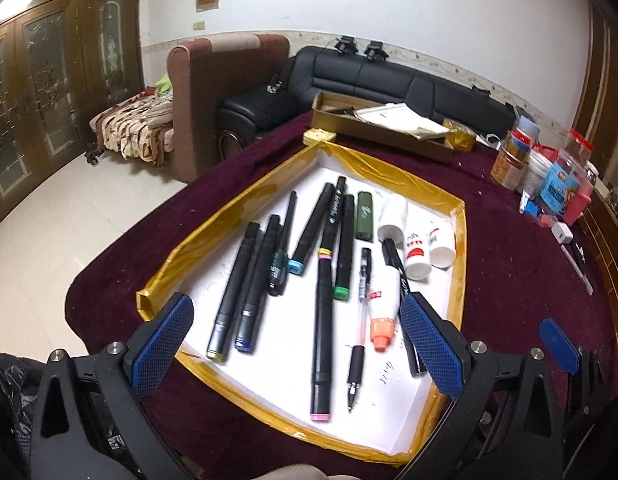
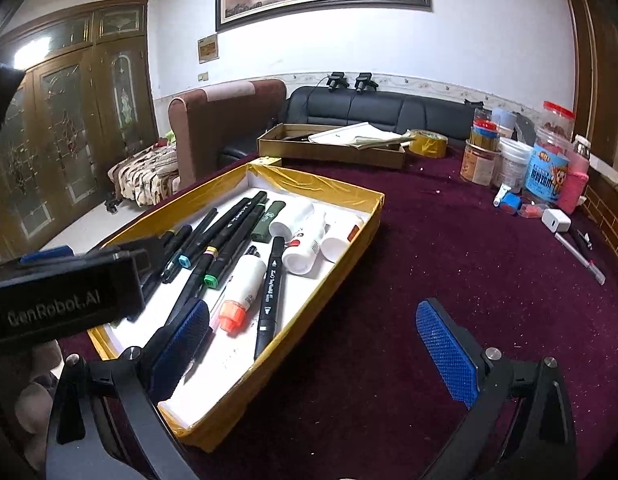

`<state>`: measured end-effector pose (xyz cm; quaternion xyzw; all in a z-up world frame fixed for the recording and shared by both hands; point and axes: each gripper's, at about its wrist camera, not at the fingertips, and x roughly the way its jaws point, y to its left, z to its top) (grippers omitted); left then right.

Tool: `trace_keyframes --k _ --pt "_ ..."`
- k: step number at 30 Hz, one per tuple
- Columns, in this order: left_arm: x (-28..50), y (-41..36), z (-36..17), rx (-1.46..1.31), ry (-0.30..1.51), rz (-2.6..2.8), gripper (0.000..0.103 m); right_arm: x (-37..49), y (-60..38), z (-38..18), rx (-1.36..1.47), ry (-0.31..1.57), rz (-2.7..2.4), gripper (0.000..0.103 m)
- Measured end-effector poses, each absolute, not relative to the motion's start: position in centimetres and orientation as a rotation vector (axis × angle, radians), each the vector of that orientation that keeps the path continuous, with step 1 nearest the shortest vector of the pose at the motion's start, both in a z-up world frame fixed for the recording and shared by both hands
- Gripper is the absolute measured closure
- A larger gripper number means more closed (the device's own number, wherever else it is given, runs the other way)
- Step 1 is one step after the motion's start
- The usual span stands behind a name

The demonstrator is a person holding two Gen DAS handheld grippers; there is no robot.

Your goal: Organize rigid objects

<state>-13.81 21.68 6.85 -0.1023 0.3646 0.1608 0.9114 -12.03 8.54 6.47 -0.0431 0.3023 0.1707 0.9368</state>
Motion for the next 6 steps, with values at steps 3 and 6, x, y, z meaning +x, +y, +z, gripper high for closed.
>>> trace_keyframes --k 3,6 --pt "-13.5 20.8 6.9 -0.181 0.769 0.320 0.000 -11.6 7.8 6.4 -0.063 0.618 0.350 0.001" --pt "-13.2 20.2 7.1 -0.154 0.766 0.337 0.000 -11.3 7.0 6.3 -0.036 0.622 0.353 0.001"
